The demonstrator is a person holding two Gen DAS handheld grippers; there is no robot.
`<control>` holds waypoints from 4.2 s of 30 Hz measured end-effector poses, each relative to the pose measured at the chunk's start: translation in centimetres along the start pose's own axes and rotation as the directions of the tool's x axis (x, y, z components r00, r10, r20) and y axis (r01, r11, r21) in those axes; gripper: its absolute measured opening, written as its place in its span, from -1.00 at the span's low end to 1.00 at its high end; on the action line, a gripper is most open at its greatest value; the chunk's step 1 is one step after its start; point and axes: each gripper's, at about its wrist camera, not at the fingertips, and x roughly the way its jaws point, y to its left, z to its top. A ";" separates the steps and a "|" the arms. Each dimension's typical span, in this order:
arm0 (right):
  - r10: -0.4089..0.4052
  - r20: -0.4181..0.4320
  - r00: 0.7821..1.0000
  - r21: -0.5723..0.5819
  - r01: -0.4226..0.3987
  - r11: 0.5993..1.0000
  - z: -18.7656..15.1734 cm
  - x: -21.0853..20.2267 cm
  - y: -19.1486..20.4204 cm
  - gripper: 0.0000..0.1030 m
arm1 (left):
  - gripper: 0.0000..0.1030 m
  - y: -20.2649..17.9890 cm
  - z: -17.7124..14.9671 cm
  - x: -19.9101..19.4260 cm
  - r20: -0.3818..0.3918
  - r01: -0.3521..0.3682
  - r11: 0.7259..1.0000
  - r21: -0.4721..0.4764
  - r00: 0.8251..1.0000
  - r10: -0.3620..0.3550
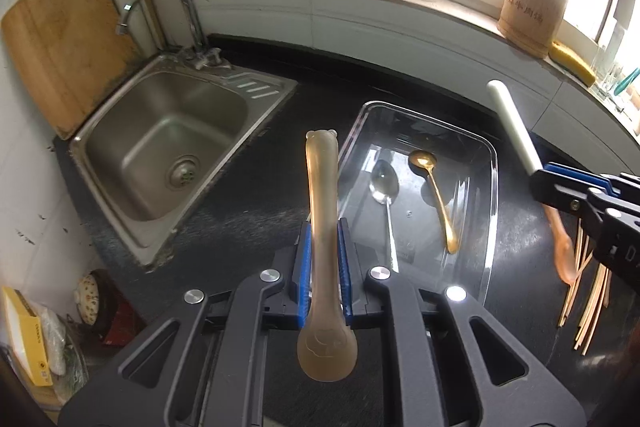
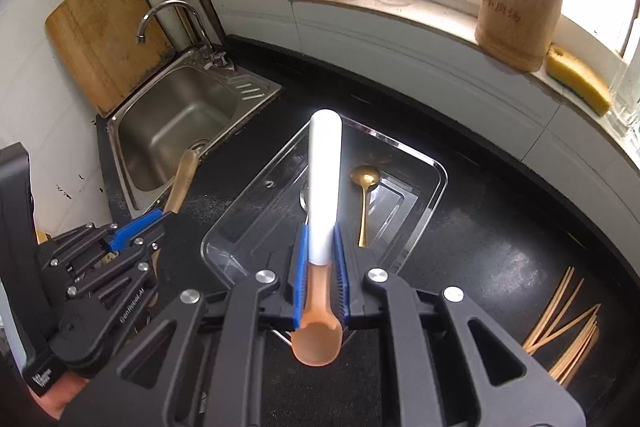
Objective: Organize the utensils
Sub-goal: 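Carry the wooden spoon and copper spoon over the clear tray with both tools, then open both tools to drop the spoons into the clear tray, then move both tools back toward the bamboo chopsticks, then grasp a bamboo chopstick with the left tool while the right tool grasps the amber plastic spoon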
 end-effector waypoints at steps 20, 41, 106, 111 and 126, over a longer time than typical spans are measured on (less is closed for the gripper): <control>0.039 -0.118 0.992 0.031 -0.036 0.999 4.1 9.5 -2.6 -0.73 | -0.77 -3.2 -0.4 9.5 -0.100 0.083 0.997 0.010 0.992 -0.081; -0.101 0.043 0.994 0.124 0.095 0.988 0.4 -3.8 -7.6 0.71 | 0.82 -3.2 -0.2 0.0 0.039 0.111 0.992 0.058 0.993 -0.113; -0.418 -0.281 0.864 0.573 0.500 0.649 -26.8 -5.7 -38.1 0.71 | 0.82 -37.5 -6.8 12.5 -0.226 0.385 0.706 0.594 0.922 -0.313; -0.422 -0.307 0.853 0.562 0.520 0.643 -26.6 -4.0 -38.4 0.61 | 0.68 -37.7 -6.8 12.6 -0.198 0.384 0.700 0.602 0.921 -0.336; -0.356 -0.278 0.892 0.590 0.451 0.670 -24.8 -1.9 -39.2 -0.11 | -0.83 -37.0 -6.6 11.9 -0.161 0.355 0.709 0.610 0.931 -0.327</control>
